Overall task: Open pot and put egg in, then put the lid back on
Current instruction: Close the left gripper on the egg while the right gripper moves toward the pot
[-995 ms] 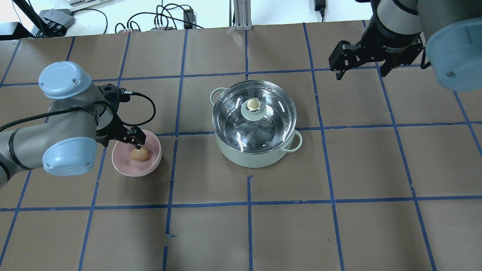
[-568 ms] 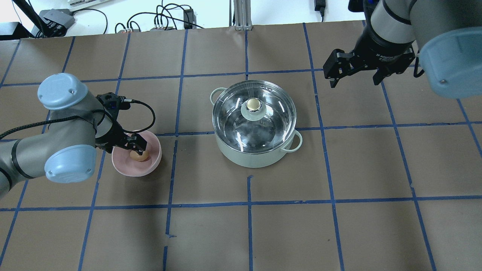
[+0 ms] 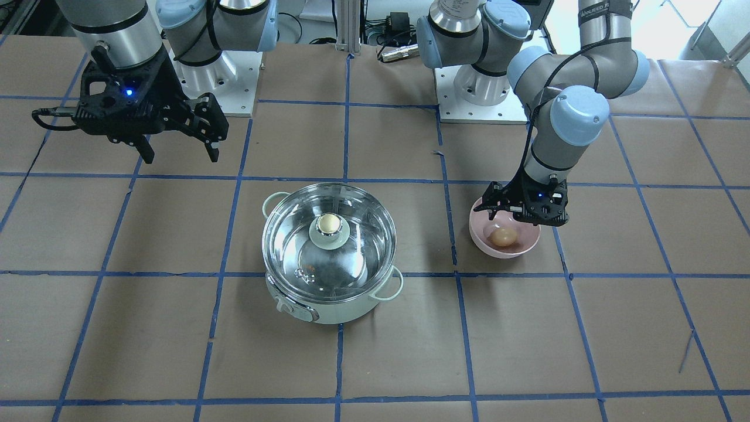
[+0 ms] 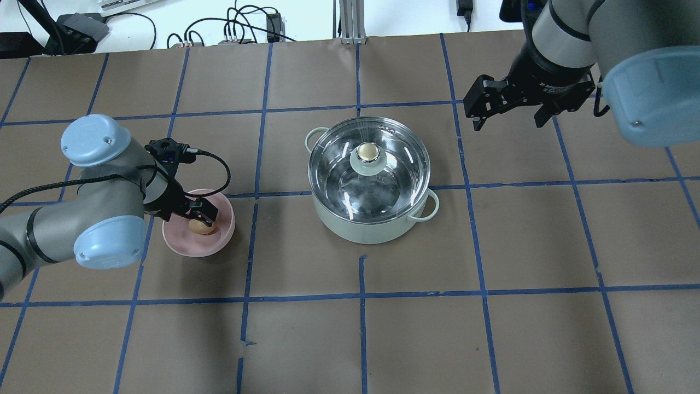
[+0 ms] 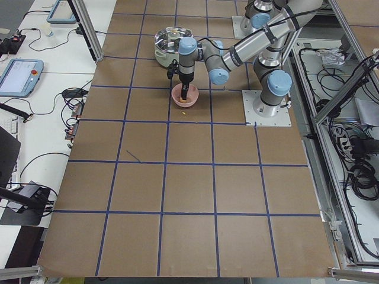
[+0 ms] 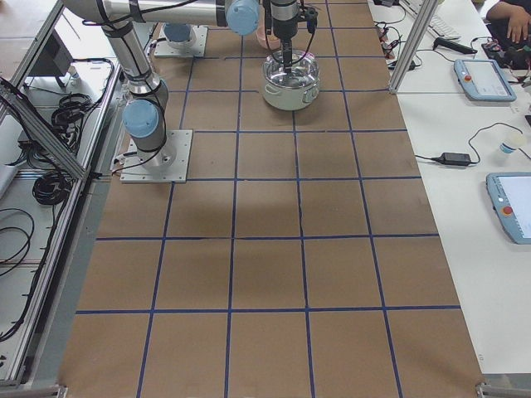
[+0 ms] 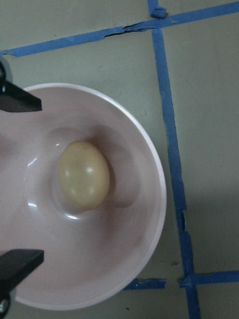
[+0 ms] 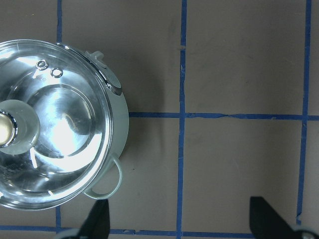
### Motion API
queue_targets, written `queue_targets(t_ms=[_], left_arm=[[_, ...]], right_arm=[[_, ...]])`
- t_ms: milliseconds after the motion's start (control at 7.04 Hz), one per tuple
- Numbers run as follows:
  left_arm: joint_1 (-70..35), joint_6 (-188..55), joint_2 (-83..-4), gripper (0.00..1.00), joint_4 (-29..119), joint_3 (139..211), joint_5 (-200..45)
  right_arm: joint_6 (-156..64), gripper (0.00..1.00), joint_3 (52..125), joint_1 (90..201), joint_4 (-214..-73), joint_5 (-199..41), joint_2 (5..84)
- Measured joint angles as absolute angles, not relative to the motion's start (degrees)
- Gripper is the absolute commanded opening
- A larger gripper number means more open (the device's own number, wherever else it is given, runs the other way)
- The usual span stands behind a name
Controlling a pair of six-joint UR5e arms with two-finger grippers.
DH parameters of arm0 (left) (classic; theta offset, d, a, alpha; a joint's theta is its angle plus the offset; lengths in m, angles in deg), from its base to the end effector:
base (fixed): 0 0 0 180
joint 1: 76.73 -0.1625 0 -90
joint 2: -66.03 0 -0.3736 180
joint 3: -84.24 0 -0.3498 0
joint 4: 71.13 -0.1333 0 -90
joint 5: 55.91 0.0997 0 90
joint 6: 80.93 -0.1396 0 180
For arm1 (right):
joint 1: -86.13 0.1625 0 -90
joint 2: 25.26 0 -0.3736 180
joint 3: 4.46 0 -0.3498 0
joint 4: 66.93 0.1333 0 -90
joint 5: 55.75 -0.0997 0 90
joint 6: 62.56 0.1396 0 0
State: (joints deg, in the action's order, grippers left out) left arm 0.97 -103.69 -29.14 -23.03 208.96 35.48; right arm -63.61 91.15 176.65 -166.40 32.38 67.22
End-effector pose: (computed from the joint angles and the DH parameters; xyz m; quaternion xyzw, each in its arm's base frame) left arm -0.0403 -0.4249 0.1743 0.0909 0.9956 -0.0131 0.0168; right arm 0.1419 -0.4463 0.3890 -0.0146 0.9982 -0.0554 0.0160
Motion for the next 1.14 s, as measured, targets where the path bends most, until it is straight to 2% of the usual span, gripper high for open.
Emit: queue_targets(t_ms=[1137], left_arm=[[1.6,-126.4,-33.0,0.93,-25.8,209.4,35.6]], right_arm=[[-63.7,1.00,91.6,176.7,-166.1,32.4,66.9]])
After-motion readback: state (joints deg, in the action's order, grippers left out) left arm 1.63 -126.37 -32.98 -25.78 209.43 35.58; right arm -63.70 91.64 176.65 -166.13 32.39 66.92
